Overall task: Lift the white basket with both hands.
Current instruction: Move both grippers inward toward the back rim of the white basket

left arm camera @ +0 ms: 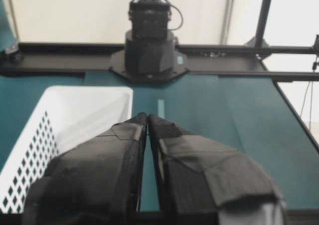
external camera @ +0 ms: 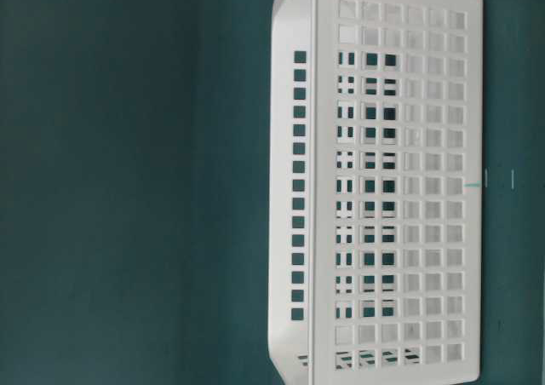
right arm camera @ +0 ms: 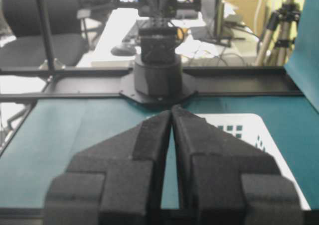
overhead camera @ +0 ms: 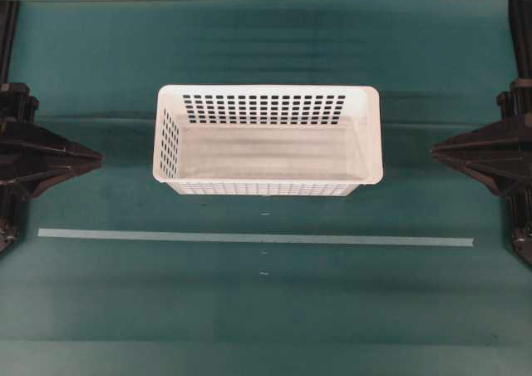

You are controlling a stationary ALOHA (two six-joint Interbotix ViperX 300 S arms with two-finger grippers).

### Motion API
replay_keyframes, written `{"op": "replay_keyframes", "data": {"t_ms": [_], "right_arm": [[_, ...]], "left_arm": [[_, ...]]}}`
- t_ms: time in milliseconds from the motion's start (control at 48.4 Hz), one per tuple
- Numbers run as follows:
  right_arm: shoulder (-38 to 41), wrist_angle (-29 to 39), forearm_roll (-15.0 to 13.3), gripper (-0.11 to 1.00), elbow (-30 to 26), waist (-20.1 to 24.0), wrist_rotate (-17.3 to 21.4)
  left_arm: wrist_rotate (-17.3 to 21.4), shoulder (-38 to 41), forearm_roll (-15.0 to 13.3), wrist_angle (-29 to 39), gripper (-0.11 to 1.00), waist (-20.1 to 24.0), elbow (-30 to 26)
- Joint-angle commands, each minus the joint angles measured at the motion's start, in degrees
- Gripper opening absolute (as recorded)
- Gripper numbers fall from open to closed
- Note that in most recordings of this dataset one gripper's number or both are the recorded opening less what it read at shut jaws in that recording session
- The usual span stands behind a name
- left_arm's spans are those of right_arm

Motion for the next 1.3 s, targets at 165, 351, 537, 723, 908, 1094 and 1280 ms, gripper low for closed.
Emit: {"op": "replay_keyframes", "data": {"t_ms": [165, 351, 537, 723, 908, 1094, 1280], "right_arm": [[0.0, 6.24, 10.28, 0.03, -5.98, -4.04, 5.01], [1.93, 21.09, 17.4, -0.01, -11.78, -12.83, 13.36], [5.63, 36.12, 18.02, -0.01, -15.91, -19.07, 23.91], [10.37, 45.79, 17.93, -0.01, -17.93, -21.09, 34.01], [14.68, 51.59, 17.93, -0.01, -19.51, -21.27, 39.11], [20.13, 60.21, 17.23, -0.01, -23.99, -23.29, 43.95], [26.54, 68.64, 16.35, -0.01, -27.86, -24.52, 45.53]], "left_arm": [[-15.29, 0.88, 0.62, 9.4, 0.01, 4.13, -7.73], [-27.16, 3.25, 0.7, 17.4, -0.04, 7.56, -12.74], [-40.17, 5.98, 0.62, 26.37, -0.04, 9.76, -15.64], [-51.06, 8.96, 0.88, 33.93, -0.04, 9.76, -18.28], [-54.58, 11.25, 0.97, 38.32, -0.04, 10.81, -20.21], [-58.45, 13.62, 0.97, 43.68, -0.04, 15.21, -22.94], [-61.88, 17.58, 0.97, 49.22, -0.04, 18.54, -24.43]]}}
